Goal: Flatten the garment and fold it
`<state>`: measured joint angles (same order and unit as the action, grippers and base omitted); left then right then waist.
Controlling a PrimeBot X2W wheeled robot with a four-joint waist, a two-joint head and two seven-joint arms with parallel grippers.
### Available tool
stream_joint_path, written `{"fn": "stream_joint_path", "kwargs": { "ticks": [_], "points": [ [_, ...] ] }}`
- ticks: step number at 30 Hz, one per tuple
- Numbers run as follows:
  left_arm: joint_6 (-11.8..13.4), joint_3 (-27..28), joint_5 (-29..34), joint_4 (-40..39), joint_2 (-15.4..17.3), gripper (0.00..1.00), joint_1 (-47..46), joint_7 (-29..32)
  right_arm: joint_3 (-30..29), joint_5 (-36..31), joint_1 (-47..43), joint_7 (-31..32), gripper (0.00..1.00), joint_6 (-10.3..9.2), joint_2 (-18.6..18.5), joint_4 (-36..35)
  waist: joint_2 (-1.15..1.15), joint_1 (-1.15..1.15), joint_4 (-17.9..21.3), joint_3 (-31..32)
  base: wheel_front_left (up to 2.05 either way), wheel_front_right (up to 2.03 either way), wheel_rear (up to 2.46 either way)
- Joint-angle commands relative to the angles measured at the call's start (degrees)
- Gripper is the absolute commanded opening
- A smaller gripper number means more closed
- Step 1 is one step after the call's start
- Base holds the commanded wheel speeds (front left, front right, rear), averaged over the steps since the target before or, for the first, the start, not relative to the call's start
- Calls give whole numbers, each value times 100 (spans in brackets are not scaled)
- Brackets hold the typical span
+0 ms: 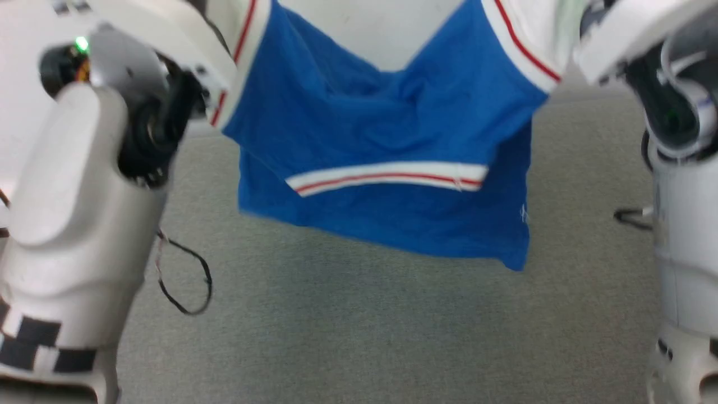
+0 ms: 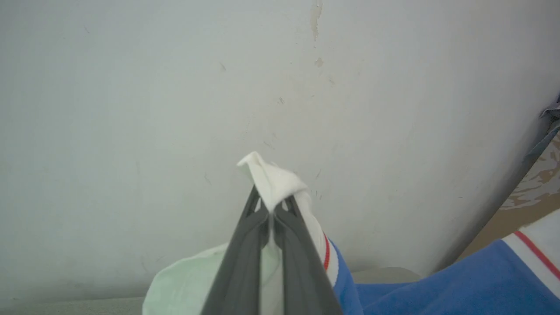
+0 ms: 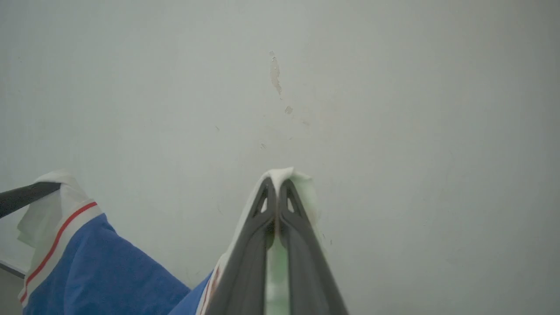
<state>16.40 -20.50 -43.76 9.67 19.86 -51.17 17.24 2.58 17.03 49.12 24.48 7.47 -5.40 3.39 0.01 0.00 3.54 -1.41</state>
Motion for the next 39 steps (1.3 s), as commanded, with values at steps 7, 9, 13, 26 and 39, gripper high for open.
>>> {"fn": "stream_joint_path", "kwargs": {
  "ticks": [7,9,13,26,39],
  "points": [
    [207,-5,143,762,37,0,-890,342,251,-200,997,-112,0,2,-45,994,-1,0,263,-224,0,0,0],
    [267,-23,167,953,15,0,-1060,422,277,-215,1201,-121,0,2,-24,1279,-1,0,313,-347,0,0,0],
    [274,-161,402,1197,95,0,-1480,445,383,-371,1659,-156,0,2,-23,1780,-1,0,419,-769,0,0,0],
    [0,30,839,1522,-48,0,-3138,-1039,-350,-1688,3553,-886,0,2,-59,2926,-1,0,262,-2916,0,0,0],
    [-1076,398,181,2100,-48,0,-3082,-1828,-564,-2098,3787,-1608,0,2,-332,3444,-1,0,-167,-3866,0,0,0]
  ]
}}
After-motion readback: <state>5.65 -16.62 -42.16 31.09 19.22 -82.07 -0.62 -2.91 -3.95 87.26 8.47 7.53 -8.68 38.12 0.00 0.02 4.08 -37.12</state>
